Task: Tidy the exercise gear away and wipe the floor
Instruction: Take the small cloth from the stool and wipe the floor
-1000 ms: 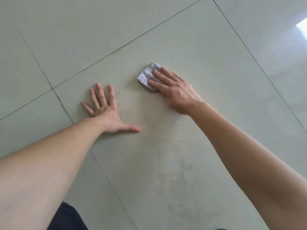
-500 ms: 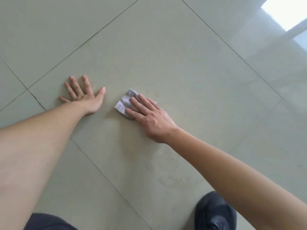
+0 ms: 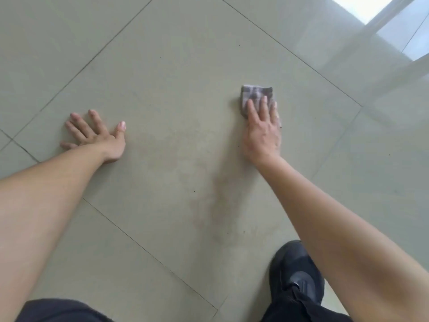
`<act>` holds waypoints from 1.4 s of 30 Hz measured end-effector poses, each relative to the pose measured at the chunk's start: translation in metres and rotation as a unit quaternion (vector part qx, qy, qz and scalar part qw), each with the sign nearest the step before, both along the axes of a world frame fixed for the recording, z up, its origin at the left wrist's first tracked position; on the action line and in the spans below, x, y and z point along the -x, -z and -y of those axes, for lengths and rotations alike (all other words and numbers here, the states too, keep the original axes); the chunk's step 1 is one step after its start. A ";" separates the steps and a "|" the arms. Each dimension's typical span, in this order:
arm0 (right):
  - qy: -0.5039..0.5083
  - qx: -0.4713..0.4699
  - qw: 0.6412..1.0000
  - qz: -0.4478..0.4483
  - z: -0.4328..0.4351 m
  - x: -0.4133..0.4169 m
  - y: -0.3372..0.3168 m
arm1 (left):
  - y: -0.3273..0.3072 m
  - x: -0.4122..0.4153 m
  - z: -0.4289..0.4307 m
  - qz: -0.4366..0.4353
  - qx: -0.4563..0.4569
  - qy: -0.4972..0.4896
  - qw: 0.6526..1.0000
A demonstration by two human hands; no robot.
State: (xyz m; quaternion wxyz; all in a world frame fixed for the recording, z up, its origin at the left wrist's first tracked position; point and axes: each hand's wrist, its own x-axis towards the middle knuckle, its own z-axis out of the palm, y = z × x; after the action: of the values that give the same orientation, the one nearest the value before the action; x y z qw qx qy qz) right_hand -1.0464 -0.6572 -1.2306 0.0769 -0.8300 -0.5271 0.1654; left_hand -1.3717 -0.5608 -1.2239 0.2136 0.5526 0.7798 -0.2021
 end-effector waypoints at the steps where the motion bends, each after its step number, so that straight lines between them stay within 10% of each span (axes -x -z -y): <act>1: -0.080 -0.014 0.996 -0.023 0.013 0.027 0.001 | 0.001 0.000 -0.001 -0.002 0.000 0.000 1.000; 7: -0.452 -0.008 0.891 -0.044 0.081 0.037 0.001 | 0.003 -0.005 0.004 -0.017 -0.055 0.020 0.998; 13: -0.025 0.000 0.999 0.024 0.102 -0.113 -0.001 | -0.009 -0.070 -0.003 0.044 -0.131 0.089 0.986; 19: 0.328 0.029 0.944 -0.002 0.110 -0.074 -0.004 | -0.016 -0.146 0.019 0.138 -0.075 0.259 0.953; 24: 0.033 -0.013 0.998 -0.056 0.116 0.062 0.005 | -0.020 -0.164 0.019 0.158 -0.064 0.278 0.945; 30: -0.260 -0.012 0.964 -0.059 0.114 0.023 0.007 | -0.013 -0.131 0.017 0.167 -0.052 0.284 0.943; 35: 0.030 0.006 0.999 0.020 0.089 -0.104 0.002 | -0.008 -0.114 0.017 0.177 -0.043 0.313 0.932; 39: 0.319 0.067 0.946 -0.006 0.071 -0.136 -0.017 | -0.009 -0.108 0.020 0.191 -0.050 0.334 0.922; 42: 0.339 0.066 0.938 -0.023 0.032 -0.084 -0.016 | -0.011 -0.103 0.019 0.194 -0.088 0.329 0.920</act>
State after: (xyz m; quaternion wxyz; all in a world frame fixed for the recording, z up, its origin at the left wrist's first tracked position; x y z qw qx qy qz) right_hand -0.9620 -0.6895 -1.2147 0.0853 -0.9586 -0.2009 0.1827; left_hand -1.2690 -0.5799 -1.2125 0.2331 0.8228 0.5121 -0.0803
